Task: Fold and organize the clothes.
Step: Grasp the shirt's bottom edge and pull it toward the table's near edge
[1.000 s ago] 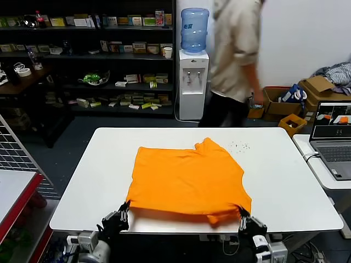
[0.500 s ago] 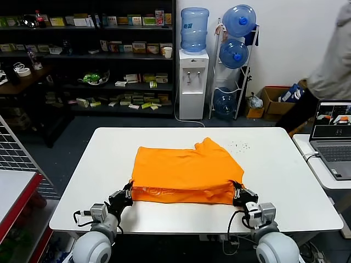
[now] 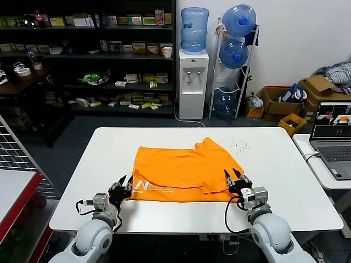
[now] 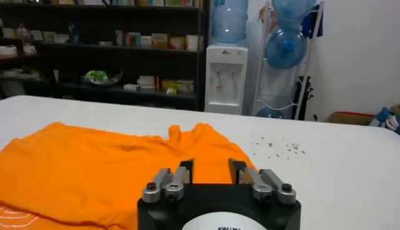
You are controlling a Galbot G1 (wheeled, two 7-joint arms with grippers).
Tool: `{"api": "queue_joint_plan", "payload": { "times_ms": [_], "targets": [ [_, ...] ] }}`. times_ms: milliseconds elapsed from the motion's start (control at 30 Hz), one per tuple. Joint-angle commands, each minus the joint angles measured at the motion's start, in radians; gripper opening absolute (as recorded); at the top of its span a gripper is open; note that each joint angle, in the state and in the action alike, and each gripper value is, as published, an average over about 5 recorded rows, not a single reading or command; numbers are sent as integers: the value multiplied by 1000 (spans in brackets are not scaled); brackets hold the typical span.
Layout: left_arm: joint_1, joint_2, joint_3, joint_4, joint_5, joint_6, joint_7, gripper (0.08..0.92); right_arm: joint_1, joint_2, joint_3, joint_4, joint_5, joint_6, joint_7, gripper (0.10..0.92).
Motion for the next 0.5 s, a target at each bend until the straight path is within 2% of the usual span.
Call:
{"api": "queue_joint_plan", "payload": {
  "times_ms": [33,133,267,367,500],
  "targets": [
    [134,7,-60,-91,5,6,7,519,-66,-7,52,19,-28,16,-33,623],
    [190,0,-86,-103,17,4,23,606,-137,-22,105,26,-26,24,-59,709],
    [206,-16,-89,-69,25,2,53,726,-190,-41,152,18,11,10,-93,800],
    [181,-27,-87,-23,22,0,77,794,-195,-42,171,11,59,-23,-102,820],
    [141,-40,-85,35,19,-4,95,821,-185,-38,172,-4,101,-65,-109,822]
  ]
}}
